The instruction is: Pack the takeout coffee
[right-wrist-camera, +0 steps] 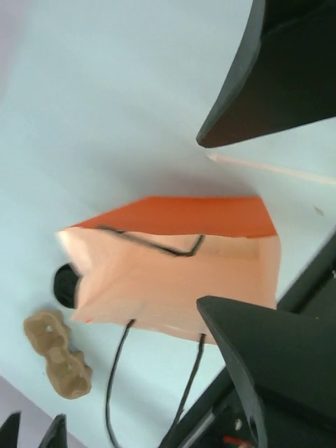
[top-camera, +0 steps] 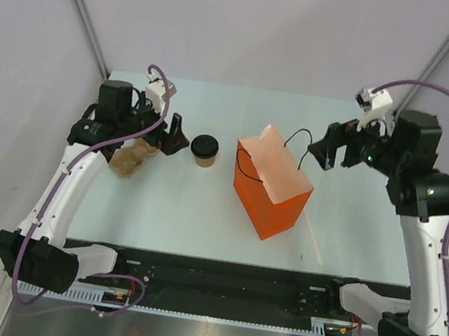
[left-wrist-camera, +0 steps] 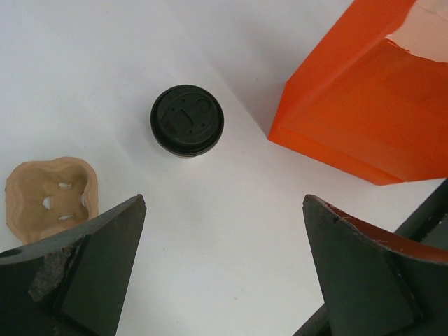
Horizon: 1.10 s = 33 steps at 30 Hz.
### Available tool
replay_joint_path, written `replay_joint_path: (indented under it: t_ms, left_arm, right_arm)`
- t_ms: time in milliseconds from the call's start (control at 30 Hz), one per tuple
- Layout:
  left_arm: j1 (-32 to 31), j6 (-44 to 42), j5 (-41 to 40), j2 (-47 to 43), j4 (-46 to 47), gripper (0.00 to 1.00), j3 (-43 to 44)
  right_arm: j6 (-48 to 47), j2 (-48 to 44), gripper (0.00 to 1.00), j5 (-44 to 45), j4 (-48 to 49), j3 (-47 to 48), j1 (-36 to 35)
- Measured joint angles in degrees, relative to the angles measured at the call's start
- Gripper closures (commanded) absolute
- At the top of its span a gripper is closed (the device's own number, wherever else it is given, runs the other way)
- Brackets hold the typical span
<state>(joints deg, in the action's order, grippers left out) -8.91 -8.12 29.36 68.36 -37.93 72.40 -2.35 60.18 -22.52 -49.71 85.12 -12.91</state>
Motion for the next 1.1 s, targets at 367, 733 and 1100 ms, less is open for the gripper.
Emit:
replay_joint_path:
  t_ms: [367, 733, 1100]
  left_arm:
    - [2.95, -2.97, 10.05, 0.55, -4.68, 0.00, 2.10]
    - [7.39, -5.53, 14.62, 0.90, -6.67, 0.01, 0.52]
    - [10.67, -7.37, 16.46, 0.90, -7.54, 0.01, -1.73]
  right_arm:
    - [-33.18, 26.08, 0.02, -13.20, -10.32, 40.74, -4.46]
    - [-55.06, 47.28, 0.14, -6.80, -24.20, 49.05, -14.23]
    - [-63.04, 52.83, 0.46, -0.83, -26.77, 48.94, -18.84]
